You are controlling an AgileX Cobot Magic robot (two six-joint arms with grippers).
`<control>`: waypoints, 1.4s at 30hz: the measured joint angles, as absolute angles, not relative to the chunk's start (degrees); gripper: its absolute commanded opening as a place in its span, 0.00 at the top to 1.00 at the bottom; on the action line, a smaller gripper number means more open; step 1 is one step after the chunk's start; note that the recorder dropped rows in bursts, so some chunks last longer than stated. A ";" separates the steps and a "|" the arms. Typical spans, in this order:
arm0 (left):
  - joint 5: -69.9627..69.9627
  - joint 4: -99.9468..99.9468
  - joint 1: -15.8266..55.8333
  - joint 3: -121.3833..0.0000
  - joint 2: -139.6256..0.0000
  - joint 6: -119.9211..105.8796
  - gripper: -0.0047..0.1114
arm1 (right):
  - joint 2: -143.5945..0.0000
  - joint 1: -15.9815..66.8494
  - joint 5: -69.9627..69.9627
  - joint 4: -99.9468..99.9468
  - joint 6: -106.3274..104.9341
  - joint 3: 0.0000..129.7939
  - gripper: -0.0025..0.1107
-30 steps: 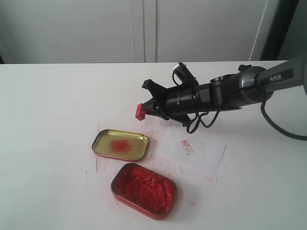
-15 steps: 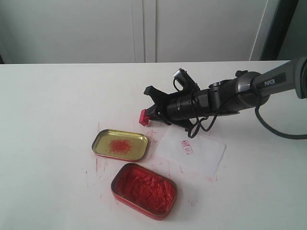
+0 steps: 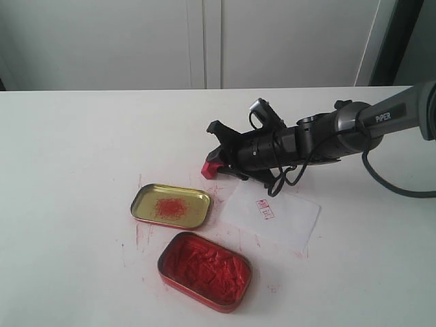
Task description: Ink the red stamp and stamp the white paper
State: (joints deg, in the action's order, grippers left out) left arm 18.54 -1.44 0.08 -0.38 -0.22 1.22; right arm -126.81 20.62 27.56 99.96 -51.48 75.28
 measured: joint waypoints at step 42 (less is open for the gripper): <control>18.54 -1.44 0.08 -0.38 -0.22 1.22 0.96 | -120.50 20.62 15.54 92.14 -41.62 72.41 0.75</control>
State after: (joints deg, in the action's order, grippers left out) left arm 18.54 -1.44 0.08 -0.38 -0.22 1.22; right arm -120.50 20.62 15.54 92.14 -41.62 72.41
